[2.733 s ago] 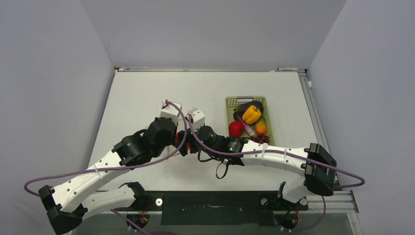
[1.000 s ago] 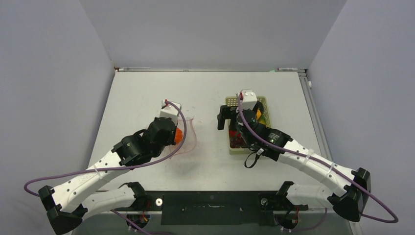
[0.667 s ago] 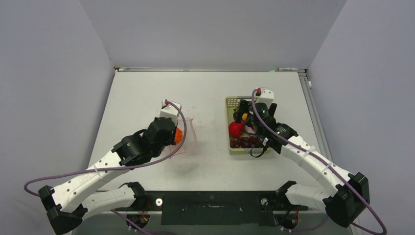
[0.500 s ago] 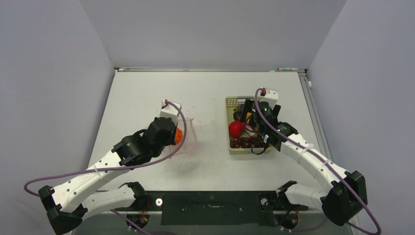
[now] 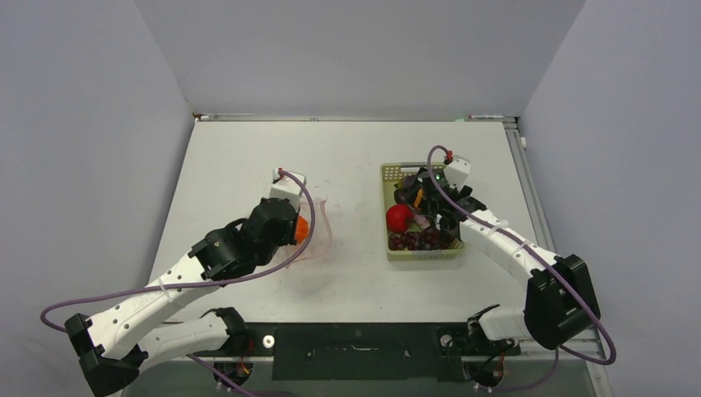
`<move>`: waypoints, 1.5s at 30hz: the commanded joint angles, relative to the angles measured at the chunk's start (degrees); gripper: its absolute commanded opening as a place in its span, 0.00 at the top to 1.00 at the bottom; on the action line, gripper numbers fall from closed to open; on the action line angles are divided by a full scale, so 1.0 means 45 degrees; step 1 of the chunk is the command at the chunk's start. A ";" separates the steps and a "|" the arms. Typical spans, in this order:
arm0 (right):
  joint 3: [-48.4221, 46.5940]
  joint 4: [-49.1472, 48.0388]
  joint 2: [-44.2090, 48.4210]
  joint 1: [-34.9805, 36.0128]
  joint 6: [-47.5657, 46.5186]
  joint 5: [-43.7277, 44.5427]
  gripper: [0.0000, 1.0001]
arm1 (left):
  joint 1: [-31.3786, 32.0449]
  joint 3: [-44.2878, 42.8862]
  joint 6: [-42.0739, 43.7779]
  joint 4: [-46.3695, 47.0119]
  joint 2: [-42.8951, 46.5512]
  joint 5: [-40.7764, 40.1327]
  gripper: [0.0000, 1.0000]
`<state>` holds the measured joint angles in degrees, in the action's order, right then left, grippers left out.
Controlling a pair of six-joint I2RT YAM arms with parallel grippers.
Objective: Place the food in the zip-top bag and seal the zipper
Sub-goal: Pick up the fake vegetable from the bin.
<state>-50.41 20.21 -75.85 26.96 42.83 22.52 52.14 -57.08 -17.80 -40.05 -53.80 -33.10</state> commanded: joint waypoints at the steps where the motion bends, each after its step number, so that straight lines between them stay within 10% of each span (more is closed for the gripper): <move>1: -0.0784 -0.0513 -0.0442 -0.0110 0.0884 0.0776 0.09 | -0.0063 -0.0106 -0.0048 0.0368 0.0083 -0.0045 1.00; 25: -0.1841 -0.0964 -0.2877 -0.0327 0.1768 0.1532 0.00 | -0.0083 -0.0109 0.0050 0.0360 0.0065 -0.0116 1.00; 40: -0.1536 -0.1194 -0.2325 -0.0327 0.1665 0.1567 0.57 | -0.0102 -0.0104 0.0090 0.0340 0.0115 -0.0128 1.00; 45: -0.1493 -0.1206 -0.1541 -0.0216 0.1333 0.1368 0.62 | -0.0102 -0.0105 0.0089 0.0353 0.0161 -0.0088 1.00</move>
<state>-56.58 16.56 -88.09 25.87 49.98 27.64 52.03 -57.08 -17.74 -40.05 -53.80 -33.12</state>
